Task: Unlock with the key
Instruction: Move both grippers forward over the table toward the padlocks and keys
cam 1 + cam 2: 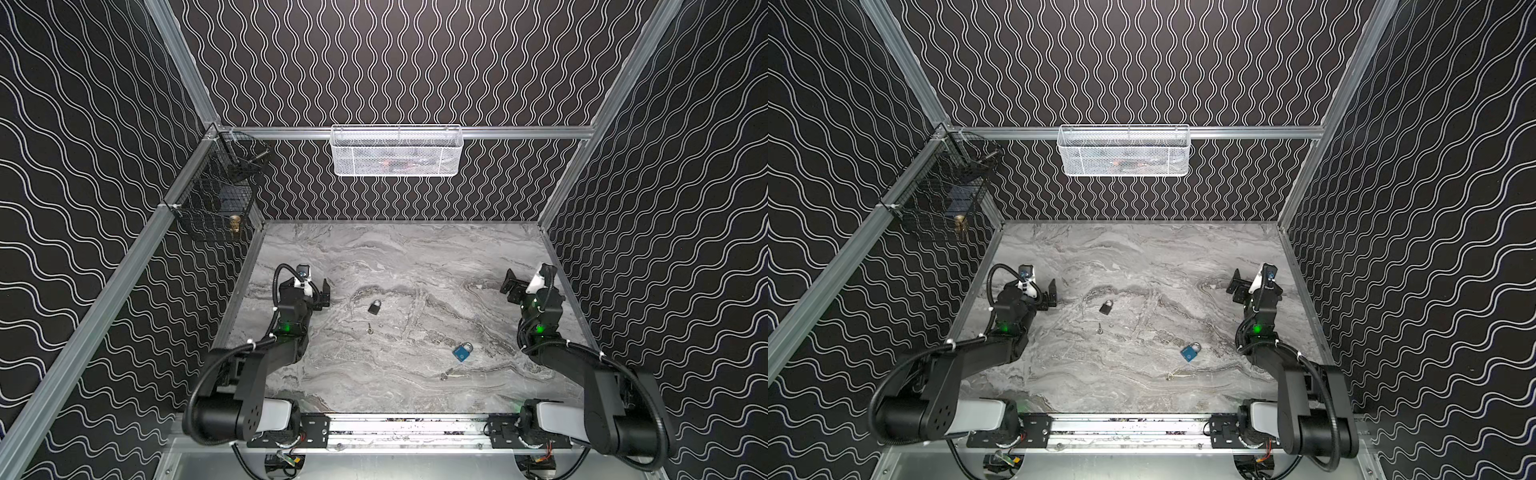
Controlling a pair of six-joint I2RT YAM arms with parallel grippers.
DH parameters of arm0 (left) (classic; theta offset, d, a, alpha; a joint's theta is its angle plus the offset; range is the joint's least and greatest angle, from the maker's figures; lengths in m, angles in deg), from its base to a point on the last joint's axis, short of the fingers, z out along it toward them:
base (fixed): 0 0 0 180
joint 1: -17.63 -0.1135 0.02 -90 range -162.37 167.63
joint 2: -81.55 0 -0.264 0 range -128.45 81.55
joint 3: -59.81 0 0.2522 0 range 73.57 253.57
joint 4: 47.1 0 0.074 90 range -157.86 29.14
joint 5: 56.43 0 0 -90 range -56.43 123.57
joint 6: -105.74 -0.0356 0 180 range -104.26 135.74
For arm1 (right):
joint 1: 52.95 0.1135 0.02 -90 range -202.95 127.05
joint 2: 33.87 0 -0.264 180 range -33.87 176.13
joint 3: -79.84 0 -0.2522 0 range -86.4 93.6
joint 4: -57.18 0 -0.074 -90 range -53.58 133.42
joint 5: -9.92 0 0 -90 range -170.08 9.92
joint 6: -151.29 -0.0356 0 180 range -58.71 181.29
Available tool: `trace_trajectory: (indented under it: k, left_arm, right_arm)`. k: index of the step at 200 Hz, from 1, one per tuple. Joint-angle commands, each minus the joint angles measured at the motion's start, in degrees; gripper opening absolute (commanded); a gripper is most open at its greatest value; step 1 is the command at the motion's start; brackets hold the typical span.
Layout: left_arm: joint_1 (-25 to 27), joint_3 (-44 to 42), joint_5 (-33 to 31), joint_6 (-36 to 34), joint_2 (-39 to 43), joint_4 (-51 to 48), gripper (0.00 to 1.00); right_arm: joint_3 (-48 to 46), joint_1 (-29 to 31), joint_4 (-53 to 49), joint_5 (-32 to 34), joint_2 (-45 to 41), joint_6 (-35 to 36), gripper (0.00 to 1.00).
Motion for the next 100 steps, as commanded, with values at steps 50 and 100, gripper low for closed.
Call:
trace_trajectory:
  k: [50, 100]
  left_arm:
    - [-0.3, 5.9, -0.2, 23.3, 19.5, -26.8, 0.99]
    - [-0.6, 8.3, 5.4, 34.3, 23.2, -38.2, 0.99]
  right_arm:
    - [5.3, -0.2, -27.3, -3.6, -13.2, -24.0, 0.99]
    - [5.1, -0.4, -41.0, -10.7, -18.4, -30.9, 0.99]
